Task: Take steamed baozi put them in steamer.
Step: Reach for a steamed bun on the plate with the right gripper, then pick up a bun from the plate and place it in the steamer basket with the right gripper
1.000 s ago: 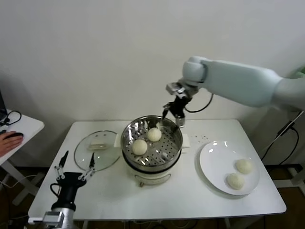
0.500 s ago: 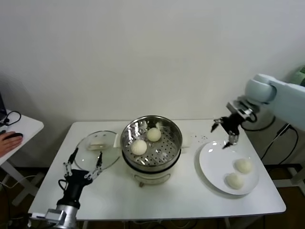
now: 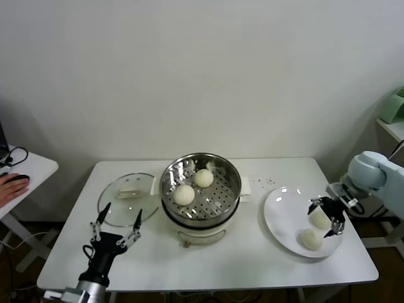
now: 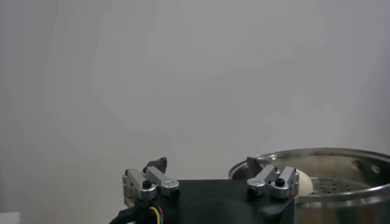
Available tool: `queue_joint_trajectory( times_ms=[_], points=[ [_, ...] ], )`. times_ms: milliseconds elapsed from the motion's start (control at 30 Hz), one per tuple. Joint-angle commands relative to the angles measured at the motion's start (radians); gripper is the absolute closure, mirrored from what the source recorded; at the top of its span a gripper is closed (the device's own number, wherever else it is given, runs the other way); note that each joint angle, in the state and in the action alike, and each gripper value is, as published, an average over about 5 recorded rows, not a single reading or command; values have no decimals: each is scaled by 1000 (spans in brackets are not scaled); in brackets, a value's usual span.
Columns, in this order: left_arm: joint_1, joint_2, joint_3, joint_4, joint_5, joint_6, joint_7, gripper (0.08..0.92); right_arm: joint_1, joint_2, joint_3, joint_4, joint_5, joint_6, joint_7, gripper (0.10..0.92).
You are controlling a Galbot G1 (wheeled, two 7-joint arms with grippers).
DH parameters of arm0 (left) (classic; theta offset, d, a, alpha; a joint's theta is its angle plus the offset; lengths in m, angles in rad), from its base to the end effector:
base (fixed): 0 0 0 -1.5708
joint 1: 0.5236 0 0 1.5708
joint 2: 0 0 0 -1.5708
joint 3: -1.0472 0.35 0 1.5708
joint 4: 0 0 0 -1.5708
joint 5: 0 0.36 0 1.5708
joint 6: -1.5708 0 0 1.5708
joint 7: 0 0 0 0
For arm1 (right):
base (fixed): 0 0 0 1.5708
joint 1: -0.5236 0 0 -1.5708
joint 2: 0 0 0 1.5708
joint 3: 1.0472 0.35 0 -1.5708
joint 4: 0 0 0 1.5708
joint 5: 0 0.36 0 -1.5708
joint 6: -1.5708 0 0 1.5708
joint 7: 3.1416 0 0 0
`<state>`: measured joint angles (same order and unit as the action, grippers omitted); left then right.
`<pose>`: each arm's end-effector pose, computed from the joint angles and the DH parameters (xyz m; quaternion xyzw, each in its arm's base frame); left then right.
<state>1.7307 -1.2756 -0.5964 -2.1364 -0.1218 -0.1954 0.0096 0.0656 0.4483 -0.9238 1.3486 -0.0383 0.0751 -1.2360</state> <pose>0.1442 0.0668 -0.3030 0.0657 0.9942 0.0745 0.0406 0.4677 -0.2359 -0.1824 0.5917 -0.4537 0.5347 0.3977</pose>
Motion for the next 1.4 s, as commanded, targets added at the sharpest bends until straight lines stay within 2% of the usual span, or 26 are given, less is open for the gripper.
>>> queue_joint_trajectory(
  times_ms=[33,267,833,967,1200,1400],
  points=[
    [21,-14,-6,3,22,-17,4,177,-151,94,62,-85,-130,22,47,203],
    [14,-9,-14,5,28,-12,1,177,-147,143,41,-111,-129,23,58,203],
    [1,-3,-19,8,22,4,-15,177,-132,153,36,-134,-129,33,53,208],
    [-3,0,-20,8,22,6,-16,177,-127,149,34,-132,-125,35,52,243],
    [-6,1,-19,8,23,12,-18,177,-88,136,39,-103,-97,44,47,353],
    [-8,7,-19,4,24,19,-18,177,149,133,-23,9,-60,112,9,387]
  ],
)
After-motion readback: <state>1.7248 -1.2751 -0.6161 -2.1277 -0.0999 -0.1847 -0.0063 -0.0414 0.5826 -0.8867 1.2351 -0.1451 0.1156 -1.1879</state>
